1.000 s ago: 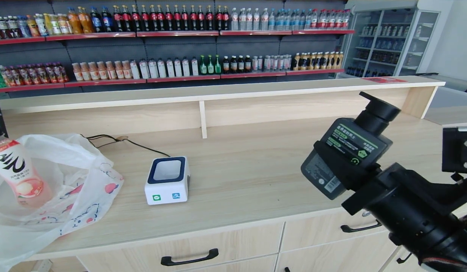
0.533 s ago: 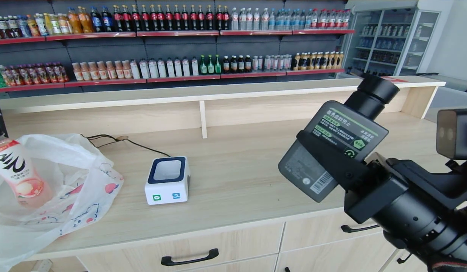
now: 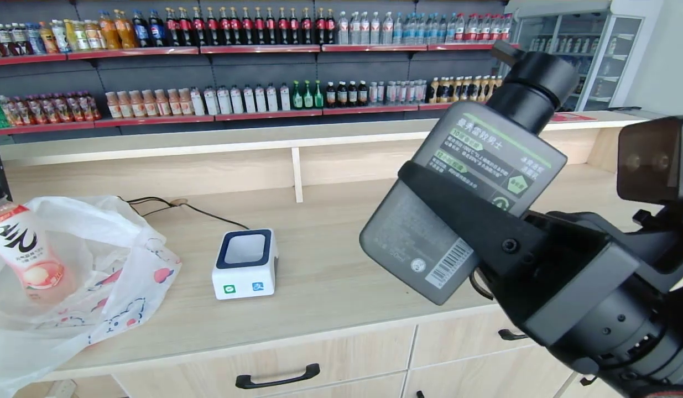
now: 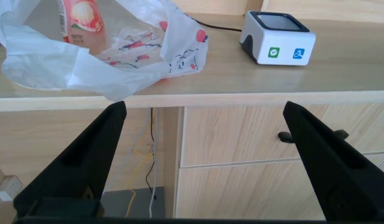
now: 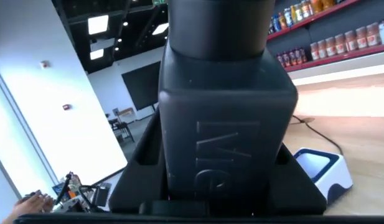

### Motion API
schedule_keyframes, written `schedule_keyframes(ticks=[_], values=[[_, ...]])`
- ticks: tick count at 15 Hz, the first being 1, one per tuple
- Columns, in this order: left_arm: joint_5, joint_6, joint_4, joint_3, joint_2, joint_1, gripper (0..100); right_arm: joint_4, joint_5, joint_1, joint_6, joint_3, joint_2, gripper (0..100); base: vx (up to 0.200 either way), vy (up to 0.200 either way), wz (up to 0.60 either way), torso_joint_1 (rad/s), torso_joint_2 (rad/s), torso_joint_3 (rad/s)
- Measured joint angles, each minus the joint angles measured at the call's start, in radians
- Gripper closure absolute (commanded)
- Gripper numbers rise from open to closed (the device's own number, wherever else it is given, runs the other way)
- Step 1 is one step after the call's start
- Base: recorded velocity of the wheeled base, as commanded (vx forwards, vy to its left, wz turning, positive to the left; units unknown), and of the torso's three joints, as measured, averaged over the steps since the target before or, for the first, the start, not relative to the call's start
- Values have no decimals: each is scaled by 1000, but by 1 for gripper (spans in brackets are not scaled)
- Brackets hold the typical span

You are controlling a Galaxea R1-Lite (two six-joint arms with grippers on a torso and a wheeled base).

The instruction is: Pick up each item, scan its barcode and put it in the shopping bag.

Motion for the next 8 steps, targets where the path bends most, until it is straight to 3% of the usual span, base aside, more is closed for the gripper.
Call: schedule_keyframes(ticks=[8], values=[[0, 0, 0, 0, 0, 0, 0, 1, 0, 14, 30, -64, 41, 100, 0, 0, 0, 0, 0, 0]])
